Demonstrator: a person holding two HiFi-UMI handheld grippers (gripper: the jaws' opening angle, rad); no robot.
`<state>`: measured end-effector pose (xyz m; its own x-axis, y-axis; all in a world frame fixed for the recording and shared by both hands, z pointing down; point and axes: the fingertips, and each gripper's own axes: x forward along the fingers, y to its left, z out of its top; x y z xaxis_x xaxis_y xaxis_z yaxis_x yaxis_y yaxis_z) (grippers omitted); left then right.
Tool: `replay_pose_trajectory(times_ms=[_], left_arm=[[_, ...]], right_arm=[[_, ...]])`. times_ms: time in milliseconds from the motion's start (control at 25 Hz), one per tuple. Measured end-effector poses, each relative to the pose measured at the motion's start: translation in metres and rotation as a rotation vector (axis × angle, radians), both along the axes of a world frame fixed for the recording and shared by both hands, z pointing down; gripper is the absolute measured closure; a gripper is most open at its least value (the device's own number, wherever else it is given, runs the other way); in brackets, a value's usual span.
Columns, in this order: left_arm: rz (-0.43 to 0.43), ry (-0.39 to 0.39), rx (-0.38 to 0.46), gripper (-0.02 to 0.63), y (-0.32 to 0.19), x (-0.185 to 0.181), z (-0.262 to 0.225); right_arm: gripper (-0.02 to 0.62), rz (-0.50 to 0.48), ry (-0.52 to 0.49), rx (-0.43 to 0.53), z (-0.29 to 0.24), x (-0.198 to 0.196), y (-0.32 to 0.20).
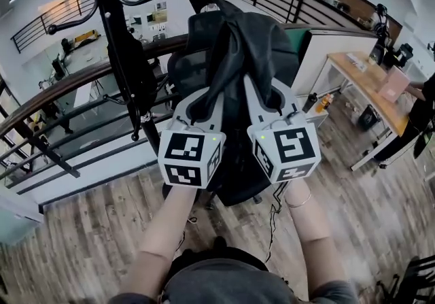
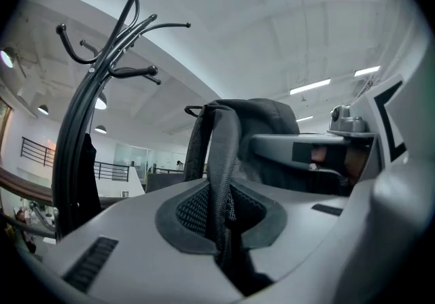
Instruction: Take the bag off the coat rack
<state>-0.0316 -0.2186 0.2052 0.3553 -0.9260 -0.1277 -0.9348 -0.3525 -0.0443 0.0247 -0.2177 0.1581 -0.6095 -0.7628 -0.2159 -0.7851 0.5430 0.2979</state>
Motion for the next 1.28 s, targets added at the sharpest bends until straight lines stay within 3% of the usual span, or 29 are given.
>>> replay_pose_trajectory(times_ms=[800, 1280], left_arm=[[0.109, 0.000, -0.145, 0.557, -0.072, 0.090, 0.095], [0.198, 0.008, -0.290, 0.557, -0.140, 0.109, 0.174]], right_arm=[[0.586, 0.140, -0.013, -0.192, 0.094, 0.087, -0.073], [0.586, 0.224, -0.064, -0.317, 0.175, 0.109, -0.144]])
